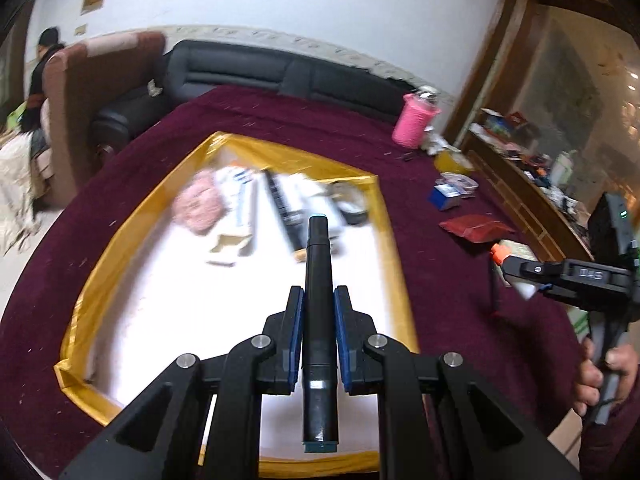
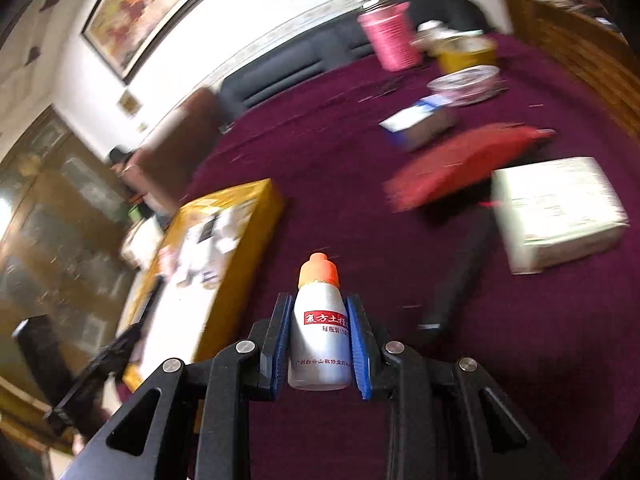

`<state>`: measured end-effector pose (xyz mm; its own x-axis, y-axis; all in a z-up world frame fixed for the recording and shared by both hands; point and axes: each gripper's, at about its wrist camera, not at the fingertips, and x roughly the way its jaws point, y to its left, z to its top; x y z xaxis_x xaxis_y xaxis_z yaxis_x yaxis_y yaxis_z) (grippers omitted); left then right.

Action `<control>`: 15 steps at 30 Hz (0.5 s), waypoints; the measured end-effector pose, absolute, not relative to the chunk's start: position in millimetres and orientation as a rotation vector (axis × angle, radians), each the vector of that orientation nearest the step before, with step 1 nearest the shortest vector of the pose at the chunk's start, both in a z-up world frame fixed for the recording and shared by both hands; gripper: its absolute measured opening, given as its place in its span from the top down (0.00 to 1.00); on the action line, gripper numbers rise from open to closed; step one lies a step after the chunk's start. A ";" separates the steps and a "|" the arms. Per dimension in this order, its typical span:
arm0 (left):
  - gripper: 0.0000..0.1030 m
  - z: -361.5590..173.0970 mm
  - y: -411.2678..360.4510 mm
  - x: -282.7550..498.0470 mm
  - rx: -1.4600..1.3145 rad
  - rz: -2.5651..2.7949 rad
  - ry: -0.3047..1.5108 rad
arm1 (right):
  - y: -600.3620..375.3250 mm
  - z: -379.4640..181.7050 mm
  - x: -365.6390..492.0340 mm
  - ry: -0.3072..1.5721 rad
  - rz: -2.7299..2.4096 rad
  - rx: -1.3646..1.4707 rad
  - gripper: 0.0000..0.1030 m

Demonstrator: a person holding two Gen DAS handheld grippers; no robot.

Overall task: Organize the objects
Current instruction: 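Lower the marker and bottle into the tray and open both tools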

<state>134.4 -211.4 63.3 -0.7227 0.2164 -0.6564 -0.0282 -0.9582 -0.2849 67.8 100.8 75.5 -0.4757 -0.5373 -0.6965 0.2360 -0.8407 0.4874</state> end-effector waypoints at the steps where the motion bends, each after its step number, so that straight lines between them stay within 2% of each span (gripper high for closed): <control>1: 0.86 59.1 -217.9 133.3 -1.129 2.779 -0.397 | 88.2 74.0 66.3 -0.447 -2.289 1.267 0.71; 7: 0.86 45.8 -237.1 123.5 -1.232 2.766 -0.424 | -2.7 71.2 62.7 -0.310 -2.167 1.265 0.71; 15: 0.86 31.3 -239.5 84.9 -1.385 2.661 -0.461 | -64.6 53.9 39.3 -0.146 -2.160 1.349 0.71</control>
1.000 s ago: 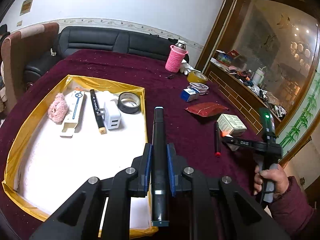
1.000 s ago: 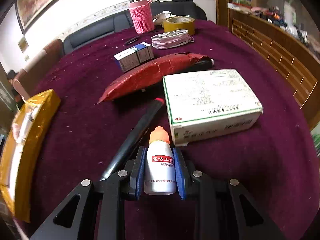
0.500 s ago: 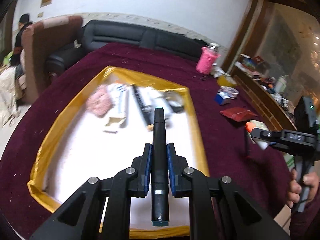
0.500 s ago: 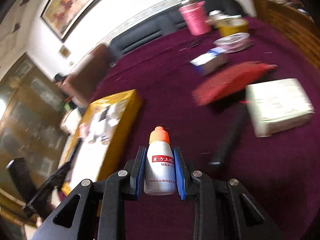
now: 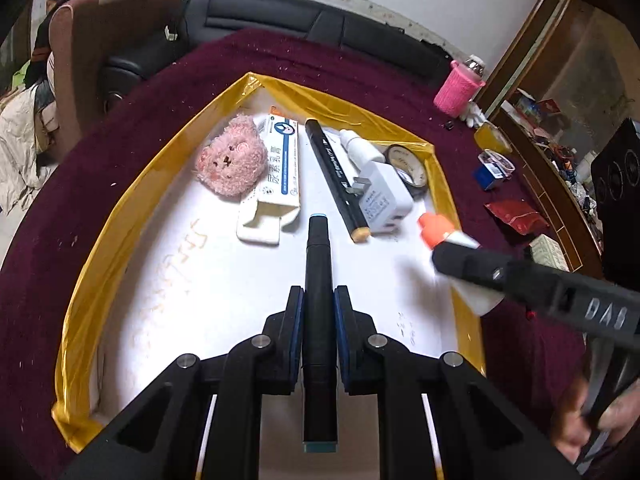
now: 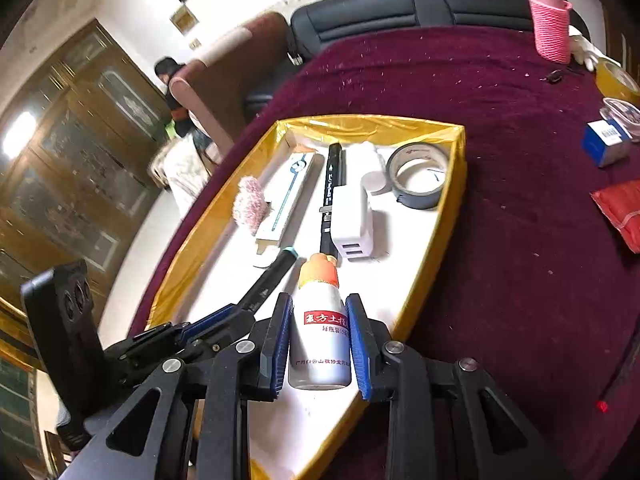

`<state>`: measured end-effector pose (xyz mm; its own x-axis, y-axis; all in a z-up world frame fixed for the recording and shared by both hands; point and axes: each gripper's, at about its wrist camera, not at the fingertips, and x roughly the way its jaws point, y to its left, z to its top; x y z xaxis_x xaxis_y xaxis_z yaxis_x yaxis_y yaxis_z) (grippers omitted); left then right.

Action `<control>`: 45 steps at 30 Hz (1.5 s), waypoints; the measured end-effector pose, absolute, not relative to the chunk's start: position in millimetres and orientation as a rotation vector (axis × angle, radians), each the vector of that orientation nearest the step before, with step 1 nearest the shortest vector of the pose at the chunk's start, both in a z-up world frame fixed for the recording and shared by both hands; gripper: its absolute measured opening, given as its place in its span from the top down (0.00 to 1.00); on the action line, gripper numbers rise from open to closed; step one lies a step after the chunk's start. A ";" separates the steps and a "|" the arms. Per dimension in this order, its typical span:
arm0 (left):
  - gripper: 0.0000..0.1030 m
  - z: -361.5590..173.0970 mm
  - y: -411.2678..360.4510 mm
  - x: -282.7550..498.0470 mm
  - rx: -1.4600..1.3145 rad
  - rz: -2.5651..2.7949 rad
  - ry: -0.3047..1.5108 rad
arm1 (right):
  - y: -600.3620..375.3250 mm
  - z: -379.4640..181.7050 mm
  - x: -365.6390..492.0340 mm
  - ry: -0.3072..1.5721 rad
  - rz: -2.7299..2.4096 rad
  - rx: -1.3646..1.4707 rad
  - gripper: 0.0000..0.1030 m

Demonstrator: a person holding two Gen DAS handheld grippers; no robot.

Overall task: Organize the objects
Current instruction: 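Lower the marker and bottle into the tray and open both tools, then move both open tools back toward the items on the table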

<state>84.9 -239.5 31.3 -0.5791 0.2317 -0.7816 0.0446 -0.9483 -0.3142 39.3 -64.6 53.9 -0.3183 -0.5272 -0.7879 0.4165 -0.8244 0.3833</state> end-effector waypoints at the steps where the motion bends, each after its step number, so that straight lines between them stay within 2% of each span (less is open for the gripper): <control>1: 0.86 30.5 -239.4 80.1 -1.393 2.660 -0.459 | -68.0 51.0 37.4 -0.128 -2.167 1.361 0.71; 9: 0.85 24.2 -241.6 57.4 -1.408 2.658 -0.495 | -81.8 38.2 27.5 0.000 -2.235 1.406 0.71; 11: 0.70 24.1 -244.5 57.1 -1.390 2.644 -0.539 | -83.3 35.9 24.8 0.013 -2.244 1.419 0.71; 14: 0.53 28.5 -252.2 64.0 -1.320 2.659 -0.593 | -86.8 35.3 23.5 0.026 -2.252 1.423 0.71; 18: 0.45 40.0 -261.0 77.7 -1.245 2.688 -0.645 | -90.6 33.7 24.6 0.055 -2.258 1.426 0.71; 20: 0.30 49.2 -267.1 89.0 -1.206 2.705 -0.682 | -91.7 33.1 26.1 0.055 -2.260 1.429 0.71; 23: 0.17 64.7 -276.5 107.8 -1.126 2.760 -0.721 | -93.2 31.3 28.1 0.032 -2.244 1.440 0.68; 25: 0.15 70.9 -282.4 116.6 -1.110 2.805 -0.730 | -94.8 33.6 32.4 0.034 -2.241 1.418 0.58; 27: 0.14 74.8 -289.6 123.2 -1.100 2.833 -0.754 | -94.9 37.8 38.4 0.036 -2.250 1.384 0.38; 30: 0.13 76.2 -298.4 130.7 -1.095 2.868 -0.772 | -92.1 46.9 51.2 0.047 -2.286 1.326 0.25; 36: 0.12 66.7 -302.8 136.1 -1.173 2.845 -0.821 | -79.0 67.6 75.3 0.124 -2.393 1.189 0.16; 45: 0.12 68.8 -267.5 140.4 -1.224 2.820 -0.715 | -49.5 88.9 104.6 0.257 -2.555 0.981 0.08</control>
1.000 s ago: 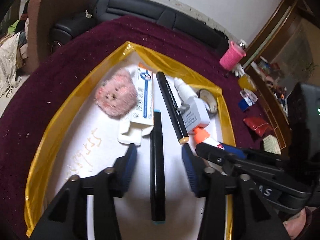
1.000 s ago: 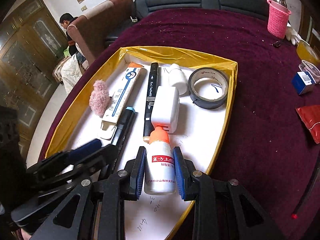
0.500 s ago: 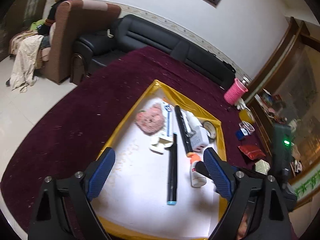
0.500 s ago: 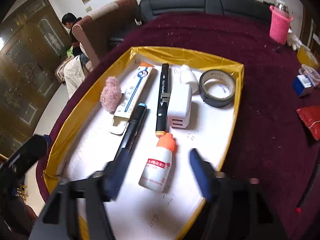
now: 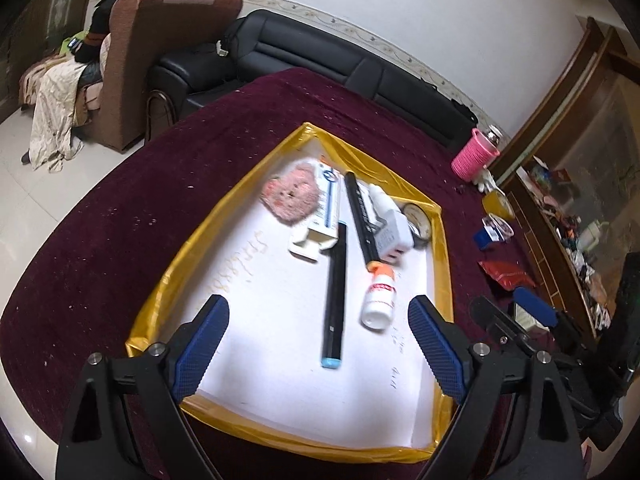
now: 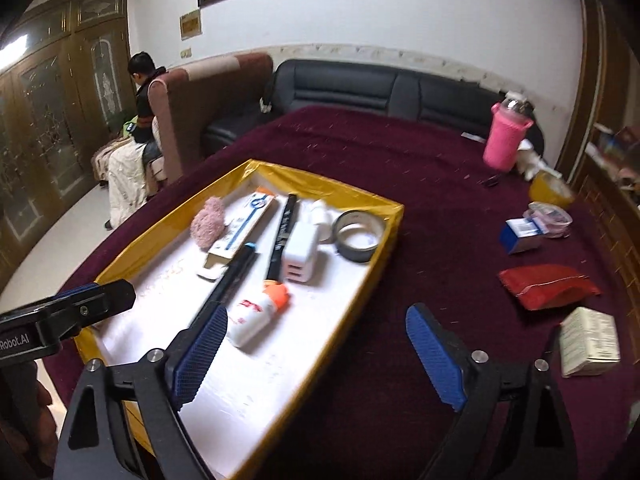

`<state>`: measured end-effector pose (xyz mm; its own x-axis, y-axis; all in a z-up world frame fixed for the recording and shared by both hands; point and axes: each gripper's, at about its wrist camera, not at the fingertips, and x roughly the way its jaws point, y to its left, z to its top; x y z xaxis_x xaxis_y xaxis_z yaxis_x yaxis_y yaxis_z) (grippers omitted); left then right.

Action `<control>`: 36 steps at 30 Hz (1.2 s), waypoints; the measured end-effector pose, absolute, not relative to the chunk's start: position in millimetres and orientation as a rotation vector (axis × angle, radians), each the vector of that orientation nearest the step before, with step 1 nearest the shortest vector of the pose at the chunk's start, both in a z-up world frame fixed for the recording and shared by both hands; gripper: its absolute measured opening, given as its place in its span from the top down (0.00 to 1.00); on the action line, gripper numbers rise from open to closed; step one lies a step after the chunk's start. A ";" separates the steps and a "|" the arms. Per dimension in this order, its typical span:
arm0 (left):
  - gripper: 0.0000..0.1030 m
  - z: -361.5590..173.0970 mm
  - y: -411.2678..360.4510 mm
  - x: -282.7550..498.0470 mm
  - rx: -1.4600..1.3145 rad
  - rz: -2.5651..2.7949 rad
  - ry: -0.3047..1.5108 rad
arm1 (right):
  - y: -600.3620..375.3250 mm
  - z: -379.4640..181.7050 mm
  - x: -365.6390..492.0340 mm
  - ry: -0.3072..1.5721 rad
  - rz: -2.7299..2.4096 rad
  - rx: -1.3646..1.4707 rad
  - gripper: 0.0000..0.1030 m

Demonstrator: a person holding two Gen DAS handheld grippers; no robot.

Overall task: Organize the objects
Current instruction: 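Move both open tools back toward the items on the table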

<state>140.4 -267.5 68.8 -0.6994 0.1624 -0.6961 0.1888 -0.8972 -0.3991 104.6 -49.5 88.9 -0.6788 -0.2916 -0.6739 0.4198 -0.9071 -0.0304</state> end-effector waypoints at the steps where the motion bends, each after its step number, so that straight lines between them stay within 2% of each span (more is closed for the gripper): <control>1: 0.12 70.8 -262.0 141.0 1.215 -2.802 0.689 | -44.1 89.9 106.8 0.257 -2.567 0.972 0.08; 36: 0.12 84.3 -116.8 131.7 1.407 -2.926 0.314 | 103.2 81.4 110.2 0.072 -2.779 0.997 0.05</control>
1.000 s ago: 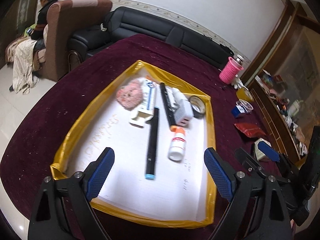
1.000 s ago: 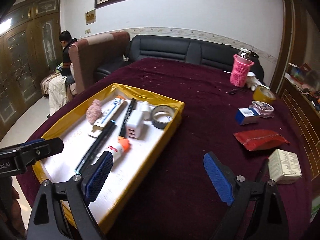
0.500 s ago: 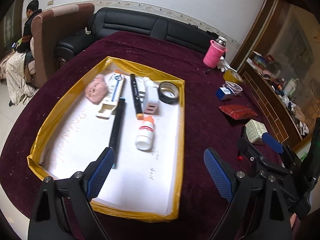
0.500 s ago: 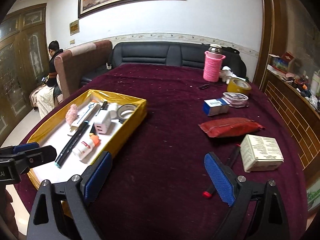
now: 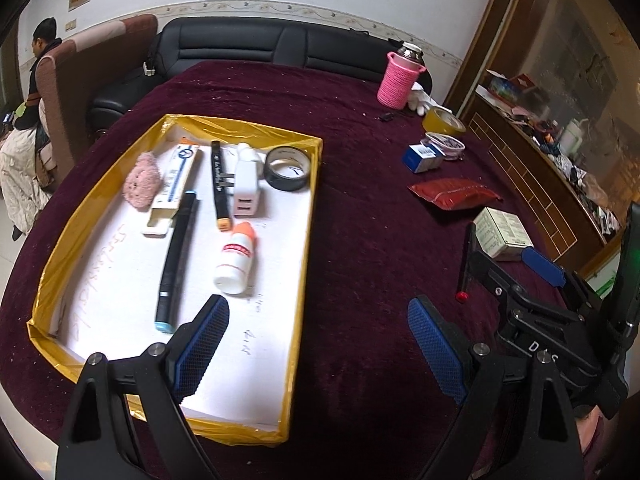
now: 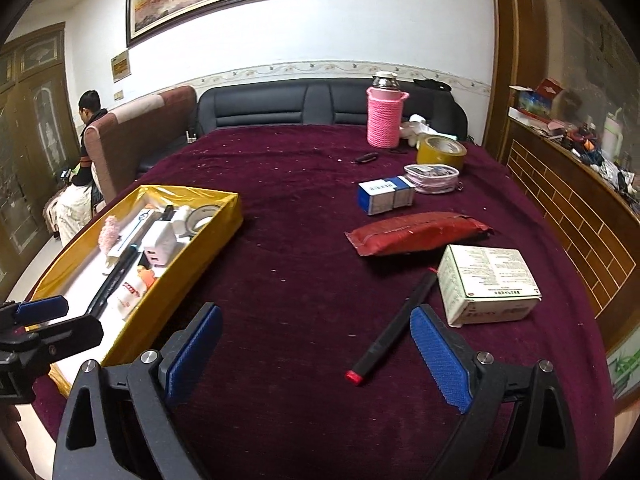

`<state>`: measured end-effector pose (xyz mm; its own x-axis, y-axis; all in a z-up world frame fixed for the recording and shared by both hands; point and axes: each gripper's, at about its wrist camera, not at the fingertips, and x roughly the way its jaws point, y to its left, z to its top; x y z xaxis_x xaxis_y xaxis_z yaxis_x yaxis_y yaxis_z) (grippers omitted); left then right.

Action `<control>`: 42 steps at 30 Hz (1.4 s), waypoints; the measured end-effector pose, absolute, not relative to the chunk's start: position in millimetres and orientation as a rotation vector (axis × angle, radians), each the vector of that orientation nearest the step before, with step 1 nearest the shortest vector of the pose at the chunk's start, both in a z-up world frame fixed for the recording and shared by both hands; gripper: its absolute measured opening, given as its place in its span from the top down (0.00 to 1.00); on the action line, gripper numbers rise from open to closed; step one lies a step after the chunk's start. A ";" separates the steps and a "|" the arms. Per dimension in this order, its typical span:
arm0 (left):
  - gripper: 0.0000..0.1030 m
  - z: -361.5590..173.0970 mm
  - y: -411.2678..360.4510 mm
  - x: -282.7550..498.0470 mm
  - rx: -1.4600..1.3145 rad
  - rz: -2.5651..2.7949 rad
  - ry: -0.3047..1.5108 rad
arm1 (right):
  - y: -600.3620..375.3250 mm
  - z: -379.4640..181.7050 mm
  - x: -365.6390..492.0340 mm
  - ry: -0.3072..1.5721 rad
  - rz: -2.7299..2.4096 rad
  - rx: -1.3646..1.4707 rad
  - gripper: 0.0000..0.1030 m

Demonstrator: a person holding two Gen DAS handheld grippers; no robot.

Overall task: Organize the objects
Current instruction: 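Move both open tools back toward the items on the table, then grasp the red-capped black marker with the right tool and lift it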

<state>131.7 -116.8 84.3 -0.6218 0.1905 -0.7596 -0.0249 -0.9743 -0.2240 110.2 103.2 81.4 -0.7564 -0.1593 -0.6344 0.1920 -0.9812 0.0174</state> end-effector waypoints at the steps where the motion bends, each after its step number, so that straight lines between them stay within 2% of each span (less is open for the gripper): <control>1: 0.12 83.3 -114.3 131.0 -1.308 2.706 -0.285 | 105.8 80.5 109.0 0.066 -2.782 1.003 0.05; 24: 0.12 65.9 -84.8 114.7 -1.387 2.631 -0.226 | 140.7 59.4 91.6 -0.037 -2.761 1.121 0.05; 29: 0.12 66.6 -83.4 112.3 -1.373 2.610 -0.241 | 200.9 49.6 77.1 -0.352 -2.711 1.212 0.05; 33: 0.12 62.8 -82.1 106.9 -1.376 2.587 -0.265 | 238.8 45.6 75.9 -0.497 -2.740 1.243 0.05; 36: 0.12 59.9 -78.5 105.3 -1.374 2.583 -0.248 | 232.7 47.4 76.0 -0.464 -2.735 1.244 0.05; 40: 0.12 60.7 -79.0 106.6 -1.359 2.563 -0.245 | 192.8 43.9 65.0 -0.290 -2.711 1.292 0.08; 41: 0.12 61.9 -79.6 107.1 -1.352 2.567 -0.238 | 180.1 41.2 59.5 -0.233 -2.708 1.305 0.11; 42: 0.12 63.5 -79.7 107.3 -1.345 2.572 -0.229 | 167.0 37.1 52.5 -0.167 -2.707 1.327 0.19</control>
<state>107.3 -79.7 63.5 -0.5523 0.2732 -0.7876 -0.1299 -0.9614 -0.2424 52.5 167.0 37.1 -0.6077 -0.1579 -0.7783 0.0609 -0.9864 0.1526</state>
